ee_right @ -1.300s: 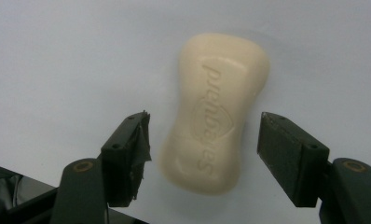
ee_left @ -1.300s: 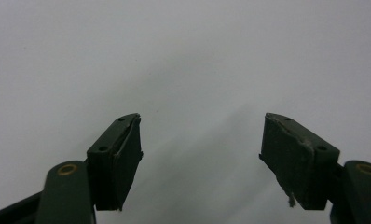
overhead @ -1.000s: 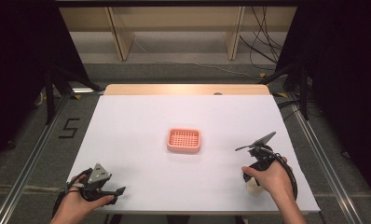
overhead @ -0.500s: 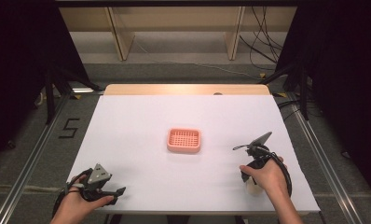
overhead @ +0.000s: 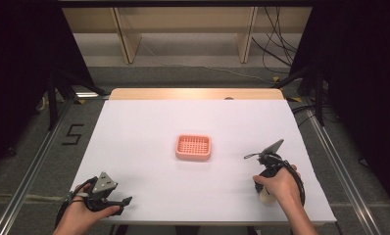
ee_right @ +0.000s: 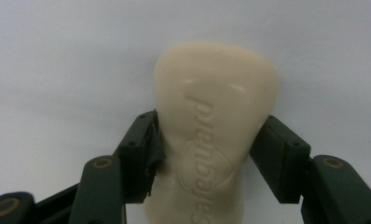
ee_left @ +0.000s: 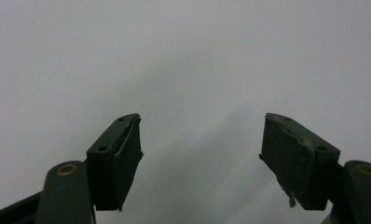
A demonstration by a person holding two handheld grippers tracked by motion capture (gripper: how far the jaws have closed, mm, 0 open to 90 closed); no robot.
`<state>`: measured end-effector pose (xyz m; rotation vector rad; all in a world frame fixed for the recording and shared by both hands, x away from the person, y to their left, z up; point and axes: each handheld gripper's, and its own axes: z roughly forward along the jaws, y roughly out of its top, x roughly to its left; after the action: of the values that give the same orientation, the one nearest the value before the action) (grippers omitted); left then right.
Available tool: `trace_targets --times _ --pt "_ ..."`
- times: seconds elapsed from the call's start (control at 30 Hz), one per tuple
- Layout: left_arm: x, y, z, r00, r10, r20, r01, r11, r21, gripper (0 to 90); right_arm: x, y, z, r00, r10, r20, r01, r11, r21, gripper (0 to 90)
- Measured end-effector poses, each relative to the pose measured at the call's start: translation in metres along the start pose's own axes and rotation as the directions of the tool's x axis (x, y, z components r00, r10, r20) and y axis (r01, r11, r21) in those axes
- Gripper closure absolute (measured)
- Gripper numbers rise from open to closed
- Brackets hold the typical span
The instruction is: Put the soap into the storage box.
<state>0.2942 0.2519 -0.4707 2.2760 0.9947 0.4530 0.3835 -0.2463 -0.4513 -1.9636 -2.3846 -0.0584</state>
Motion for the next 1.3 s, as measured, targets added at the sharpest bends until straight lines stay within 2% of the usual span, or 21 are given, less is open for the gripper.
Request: trace_targets --times 0.1,0.2,0.47,0.53,0.6,0.63,0.67,0.77,0.8,0.83,0.87,0.97,1.0,1.03,1.07,1.13,1.17,1.2,1.23,1.27,1.3 --pt "-0.001 0.000 0.000 1.0000 -0.001 -0.002 0.001 1.0000 -0.005 28.3 0.000 0.001 -0.001 1.0000 -0.007 -0.002 0.007 1.000 0.007 45.3" --pt "-0.003 -0.001 0.001 0.9993 -0.037 0.003 0.037 0.9992 -0.013 28.3 0.000 0.002 0.000 0.9997 -0.022 0.004 0.022 1.000 0.011 46.8" --pt "-0.003 -0.001 0.001 0.9995 -0.030 0.001 0.030 0.9995 -0.010 28.2 -0.003 0.002 -0.001 0.9959 -0.089 -0.017 0.089 0.996 0.008 50.0" --pt "-0.003 -0.001 0.002 0.9995 -0.031 0.002 0.031 0.9995 -0.010 28.2 -0.004 0.001 0.000 0.9830 -0.183 -0.018 0.183 0.983 -0.002 50.1" --pt "-0.003 -0.001 0.002 0.9995 -0.031 0.002 0.031 0.9995 -0.010 28.2 -0.004 0.000 -0.001 0.9792 -0.202 -0.017 0.202 0.979 -0.002 50.1" --pt "-0.003 -0.001 0.002 0.9996 -0.029 0.002 0.029 0.9996 -0.007 28.2 -0.005 -0.001 -0.001 0.9657 -0.258 -0.033 0.258 0.966 0.002 50.2" --pt "-0.003 -0.001 0.002 0.9996 -0.029 0.002 0.029 0.9996 -0.007 28.2 -0.005 -0.001 -0.001 0.9657 -0.258 -0.033 0.258 0.966 0.002 50.2" --pt "-0.003 -0.001 0.002 0.9994 -0.035 0.002 0.035 0.9993 -0.008 28.1 -0.006 -0.003 0.000 0.9436 -0.330 -0.024 0.330 0.944 -0.017 50.2" --pt "-0.003 -0.001 0.002 0.9994 -0.035 0.002 0.035 0.9993 -0.008 28.1 -0.006 -0.003 0.000 0.9436 -0.330 -0.024 0.330 0.944 -0.017 50.2" --pt "-0.003 -0.001 0.002 0.9996 -0.028 0.001 0.028 0.9995 -0.011 28.1 -0.008 -0.002 -0.001 0.9345 -0.354 -0.033 0.354 0.935 -0.009 50.2" --pt "-0.003 -0.001 0.002 0.9994 -0.034 0.003 0.034 0.9994 -0.007 28.1 -0.008 -0.004 -0.001 0.9172 -0.398 -0.017 0.398 0.917 -0.021 50.2" --pt "-0.002 -0.001 0.001 0.9999 -0.012 0.009 0.012 0.9999 0.000 28.1 -0.008 -0.005 -0.002 0.9080 -0.419 -0.021 0.418 0.908 -0.032 50.3" --pt "-0.002 -0.001 0.001 0.9998 -0.017 0.009 0.017 0.9999 0.000 28.1 -0.009 -0.005 -0.002 0.8912 -0.453 -0.026 0.452 0.891 -0.038 50.3" --pt "-0.003 -0.001 0.002 0.9995 -0.031 0.005 0.031 0.9995 -0.009 28.1 -0.008 -0.006 -0.003 0.8920 -0.451 -0.028 0.450 0.892 -0.029 50.3" --pt "-0.003 -0.001 0.002 0.9995 -0.030 0.005 0.030 0.9995 -0.009 28.0 -0.010 -0.007 -0.003 0.8731 -0.487 -0.021 0.486 0.873 -0.039 50.3" --pt "-0.003 -0.001 0.002 0.9995 -0.031 0.005 0.031 0.9995 -0.010 28.0 -0.011 -0.006 -0.006 0.8227 -0.569 -0.001 0.568 0.821 -0.057 50.3" --pt "-0.003 -0.001 0.002 0.9995 -0.031 0.005 0.031 0.9995 -0.010 28.0 -0.011 -0.006 -0.006 0.8227 -0.569 -0.001 0.568 0.821 -0.057 50.3" --pt "-0.002 -0.001 0.001 0.9999 -0.014 0.009 0.014 0.9999 0.001 28.0 -0.012 -0.007 -0.007 0.7928 -0.610 0.005 0.608 0.791 -0.065 50.3" --pt "-0.002 -0.001 0.001 0.9999 -0.014 0.009 0.014 0.9999 0.001 27.9 -0.012 -0.007 -0.007 0.7928 -0.610 0.005 0.608 0.791 -0.065 50.3" --pt "-0.002 -0.001 0.002 0.9997 -0.020 0.010 0.020 0.9998 -0.007 27.9 -0.012 -0.006 -0.008 0.7746 -0.632 0.004 0.631 0.773 -0.063 50.3" --pt "-0.003 -0.001 0.002 0.9996 -0.027 0.004 0.027 0.9996 -0.012 27.9 -0.011 -0.007 -0.008 0.7267 -0.686 0.025 0.686 0.724 -0.065 50.3"
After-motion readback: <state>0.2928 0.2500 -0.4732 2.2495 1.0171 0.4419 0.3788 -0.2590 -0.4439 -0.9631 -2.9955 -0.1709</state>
